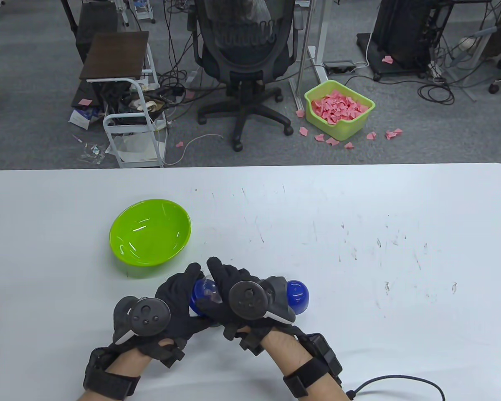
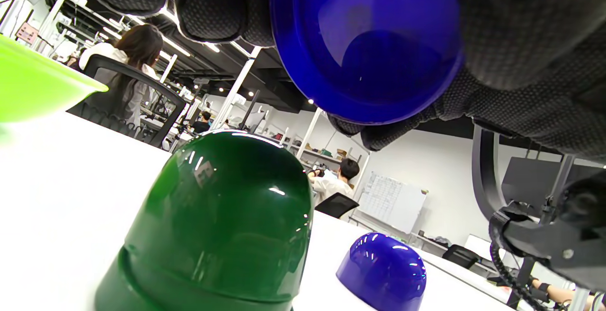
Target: Pour dice into bowl
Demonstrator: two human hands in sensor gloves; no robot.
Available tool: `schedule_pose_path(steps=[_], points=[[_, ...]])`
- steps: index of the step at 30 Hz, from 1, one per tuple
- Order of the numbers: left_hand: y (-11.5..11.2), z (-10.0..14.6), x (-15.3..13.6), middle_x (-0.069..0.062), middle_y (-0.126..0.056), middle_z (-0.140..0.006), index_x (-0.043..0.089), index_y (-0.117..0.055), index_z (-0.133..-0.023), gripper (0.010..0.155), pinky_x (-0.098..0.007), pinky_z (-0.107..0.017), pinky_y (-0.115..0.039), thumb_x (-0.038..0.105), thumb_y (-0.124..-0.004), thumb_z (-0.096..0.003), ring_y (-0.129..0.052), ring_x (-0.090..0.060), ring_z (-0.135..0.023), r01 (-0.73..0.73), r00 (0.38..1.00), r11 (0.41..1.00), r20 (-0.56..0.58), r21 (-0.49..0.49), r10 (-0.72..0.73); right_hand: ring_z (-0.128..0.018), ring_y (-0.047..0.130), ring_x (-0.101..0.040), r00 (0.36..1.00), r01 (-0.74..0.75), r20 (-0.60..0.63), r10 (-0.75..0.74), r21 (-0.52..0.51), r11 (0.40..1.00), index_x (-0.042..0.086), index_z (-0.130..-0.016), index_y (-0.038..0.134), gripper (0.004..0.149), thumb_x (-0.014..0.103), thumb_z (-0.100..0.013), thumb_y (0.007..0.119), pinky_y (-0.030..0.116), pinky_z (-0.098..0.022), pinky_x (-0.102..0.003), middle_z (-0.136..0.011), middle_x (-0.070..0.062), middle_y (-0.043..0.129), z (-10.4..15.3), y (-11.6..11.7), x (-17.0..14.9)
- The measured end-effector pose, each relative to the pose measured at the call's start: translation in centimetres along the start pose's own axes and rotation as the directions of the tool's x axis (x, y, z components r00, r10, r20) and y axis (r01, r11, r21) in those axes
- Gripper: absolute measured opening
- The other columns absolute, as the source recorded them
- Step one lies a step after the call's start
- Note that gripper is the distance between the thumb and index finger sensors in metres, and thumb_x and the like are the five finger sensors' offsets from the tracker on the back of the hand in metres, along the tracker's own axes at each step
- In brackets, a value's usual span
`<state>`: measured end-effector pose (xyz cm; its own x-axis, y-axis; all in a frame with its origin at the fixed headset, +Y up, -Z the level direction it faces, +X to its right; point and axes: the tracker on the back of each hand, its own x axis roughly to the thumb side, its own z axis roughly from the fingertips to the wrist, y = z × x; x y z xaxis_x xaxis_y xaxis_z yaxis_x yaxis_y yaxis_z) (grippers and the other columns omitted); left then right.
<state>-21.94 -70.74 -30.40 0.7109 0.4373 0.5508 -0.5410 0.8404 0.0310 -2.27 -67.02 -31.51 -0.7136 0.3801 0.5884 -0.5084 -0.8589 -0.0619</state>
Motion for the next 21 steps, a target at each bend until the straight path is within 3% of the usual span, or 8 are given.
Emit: schedule_pose_path(steps=[10,21], points=[[-0.5,0.0,0.9,-0.014,-0.070,-0.105,0.015,-0.032,-0.110,0.111,-0.062,-0.074,-0.064,0.070,-0.091,-0.0336,-0.074,-0.040,-0.095,0.086,0.996,0.996,0.041,-0.036,-0.085,-0.061,0.091,-0.048,0.999,-0.021,0.040,0.021,0.008,1.000,0.002,-0.106,0.050,0.083,0.055,-0.047,0.075,0.079,-0.047,-0.063,-0.090,-0.030,0.079,1.0,0.6,0.6],[-0.7,-0.2,0.8,-0.014,-0.076,-0.102,0.010,-0.039,-0.109,0.113,-0.061,-0.074,-0.067,0.069,-0.095,-0.0301,-0.079,-0.039,-0.093,-0.005,0.997,0.997,0.078,-0.072,0.011,-0.060,0.091,-0.048,0.997,0.049,0.061,-0.050,0.013,0.999,0.003,-0.105,0.052,0.082,0.052,-0.045,0.079,0.079,-0.047,-0.063,-0.091,-0.030,0.078,2.0,0.3,0.2]])
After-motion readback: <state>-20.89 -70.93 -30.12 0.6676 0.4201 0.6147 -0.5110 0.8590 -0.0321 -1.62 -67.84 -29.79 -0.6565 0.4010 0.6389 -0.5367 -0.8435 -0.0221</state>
